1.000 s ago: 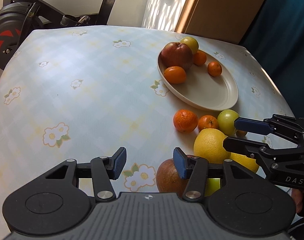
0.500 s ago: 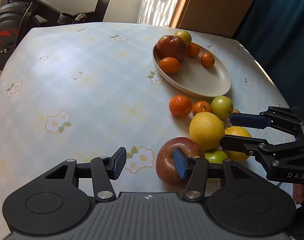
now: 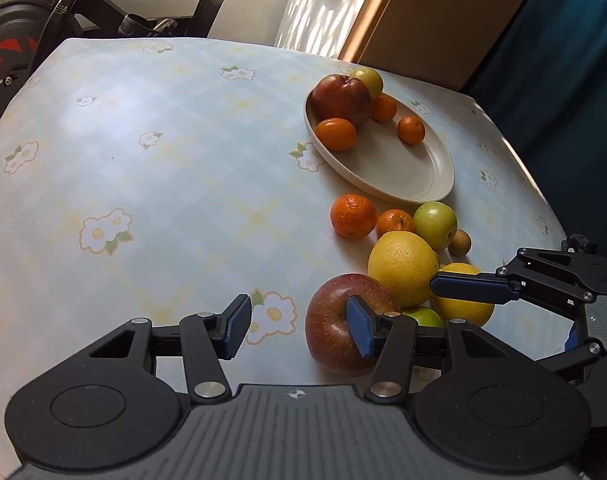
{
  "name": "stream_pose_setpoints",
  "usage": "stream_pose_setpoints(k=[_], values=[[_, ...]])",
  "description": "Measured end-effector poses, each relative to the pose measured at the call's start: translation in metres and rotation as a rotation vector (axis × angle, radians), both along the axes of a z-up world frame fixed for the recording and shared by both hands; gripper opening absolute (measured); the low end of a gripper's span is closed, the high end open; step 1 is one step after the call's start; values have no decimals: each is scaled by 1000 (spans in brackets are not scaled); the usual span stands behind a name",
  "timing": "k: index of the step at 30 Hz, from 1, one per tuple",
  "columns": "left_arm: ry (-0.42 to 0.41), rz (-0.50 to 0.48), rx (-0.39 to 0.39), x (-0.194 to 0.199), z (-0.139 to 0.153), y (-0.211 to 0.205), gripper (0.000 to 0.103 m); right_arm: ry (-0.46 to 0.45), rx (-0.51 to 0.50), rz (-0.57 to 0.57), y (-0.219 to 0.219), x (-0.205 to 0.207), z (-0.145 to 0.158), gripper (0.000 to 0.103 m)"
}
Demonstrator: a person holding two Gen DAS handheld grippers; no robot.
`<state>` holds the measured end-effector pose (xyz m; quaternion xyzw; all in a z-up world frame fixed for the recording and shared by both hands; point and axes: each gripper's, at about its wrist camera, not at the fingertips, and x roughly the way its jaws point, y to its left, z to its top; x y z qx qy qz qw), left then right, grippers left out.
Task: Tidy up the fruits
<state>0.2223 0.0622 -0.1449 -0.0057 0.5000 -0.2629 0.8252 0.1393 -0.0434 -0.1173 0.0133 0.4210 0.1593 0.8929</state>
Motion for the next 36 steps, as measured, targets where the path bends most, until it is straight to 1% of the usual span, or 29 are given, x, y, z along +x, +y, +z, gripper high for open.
stream_pose_setpoints(k=[8,11,16,18,22,24,27,29,31,36], values=[[10,14,-21,3,-3,3,56,22,-41,54,16,8,-6,46],[10,15,-22,4,-3,6,56,32,-52,74,22,12,-9,51],[17,31,-31,7,-5,8,56,50,-77,106,31,18,-15,51],[18,33,-34,8,-5,8,56,50,-98,118,36,19,-17,55],[25,31,-46,7,-6,8,56,62,-136,119,39,24,-22,57],[25,27,-47,7,-6,9,56,58,-152,128,42,26,-24,59],[21,33,-42,7,-6,11,54,37,-187,149,47,25,-23,57],[23,42,-43,7,-6,13,54,28,-190,155,48,26,-23,56],[24,55,-40,8,-6,15,52,20,-169,157,49,26,-22,56],[20,90,-2,11,-5,22,45,0,-130,186,56,36,-21,55]])
